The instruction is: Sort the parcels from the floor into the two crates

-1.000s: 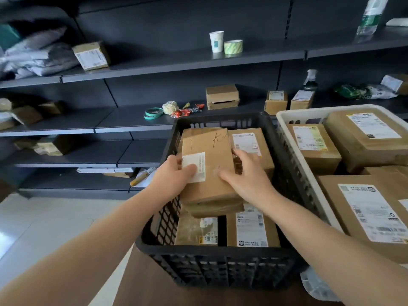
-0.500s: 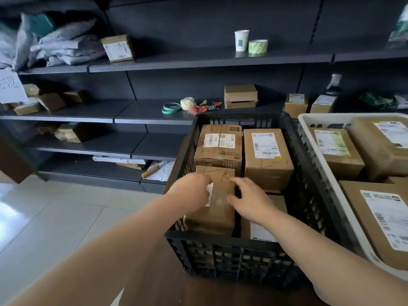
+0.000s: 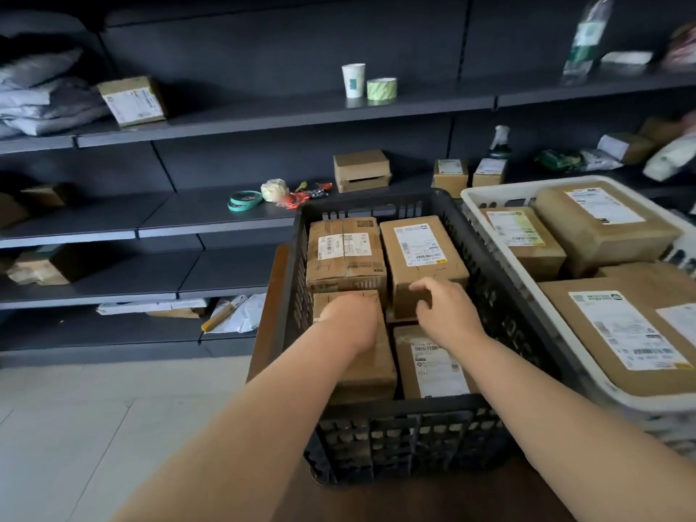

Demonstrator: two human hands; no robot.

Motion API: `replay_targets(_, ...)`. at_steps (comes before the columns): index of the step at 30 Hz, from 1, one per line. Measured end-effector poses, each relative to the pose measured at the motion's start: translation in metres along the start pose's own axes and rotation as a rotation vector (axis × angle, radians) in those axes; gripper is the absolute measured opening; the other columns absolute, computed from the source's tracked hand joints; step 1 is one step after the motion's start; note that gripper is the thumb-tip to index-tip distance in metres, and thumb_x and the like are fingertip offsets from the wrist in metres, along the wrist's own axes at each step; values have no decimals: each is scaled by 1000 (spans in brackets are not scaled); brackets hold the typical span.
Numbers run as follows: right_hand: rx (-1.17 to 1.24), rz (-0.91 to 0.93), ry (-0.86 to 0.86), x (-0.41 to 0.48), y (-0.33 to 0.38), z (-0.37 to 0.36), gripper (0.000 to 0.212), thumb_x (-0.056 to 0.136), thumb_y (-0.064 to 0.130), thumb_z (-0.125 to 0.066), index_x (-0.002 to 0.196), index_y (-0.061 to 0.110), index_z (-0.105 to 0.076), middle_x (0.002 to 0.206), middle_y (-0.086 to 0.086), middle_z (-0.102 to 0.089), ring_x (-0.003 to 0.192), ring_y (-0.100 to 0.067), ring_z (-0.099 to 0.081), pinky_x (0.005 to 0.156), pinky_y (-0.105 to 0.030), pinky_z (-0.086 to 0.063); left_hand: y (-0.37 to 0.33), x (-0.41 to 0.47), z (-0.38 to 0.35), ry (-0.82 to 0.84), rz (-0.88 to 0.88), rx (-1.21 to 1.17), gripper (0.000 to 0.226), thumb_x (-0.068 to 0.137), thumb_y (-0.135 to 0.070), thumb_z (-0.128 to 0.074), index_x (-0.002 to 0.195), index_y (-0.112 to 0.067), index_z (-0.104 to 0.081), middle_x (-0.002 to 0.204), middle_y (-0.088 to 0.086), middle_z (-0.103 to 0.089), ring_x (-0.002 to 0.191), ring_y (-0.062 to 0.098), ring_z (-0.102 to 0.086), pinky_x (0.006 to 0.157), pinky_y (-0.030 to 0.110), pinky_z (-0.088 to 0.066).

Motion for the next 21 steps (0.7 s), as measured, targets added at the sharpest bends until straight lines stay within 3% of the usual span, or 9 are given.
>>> replay_targets(8,-196,146,-140,-25,30,15,31,93,10,-53,119,23,-62,124,3,-62,120,-17,-51,97,-35,-45,-15,5,-4,16,-71,137,26,96,-6,-53,120,-5,-63,123,13,-64,113,29,-62,93,36,-51)
replay_targets(14,-333,188,-68,-47,39,10,38,93,12,-52,130,21,-57,132,2,-56,127,-19,-45,98,-35,-42,-12,-18,-11,-19,-40,140,32,95,-7,-56,127,-6,-59,127,12,-61,116,27,-60,96,35,-50)
replay_targets(21,-365,202,-157,-79,42,27,37,95,15,-49,130,23,-56,129,4,-57,124,-17,-46,96,-33,-42,10,-56,-21,-3,85,-326,42,98,-7,-52,139,-16,-52,133,10,-58,121,26,-57,103,37,-49)
Point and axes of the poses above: each hand's wrist, its own x-axis towards the middle knuckle, its own z-axis out of the back of the hand, y = z × x, the point moved 8 cm from there along x, towards the middle knuckle
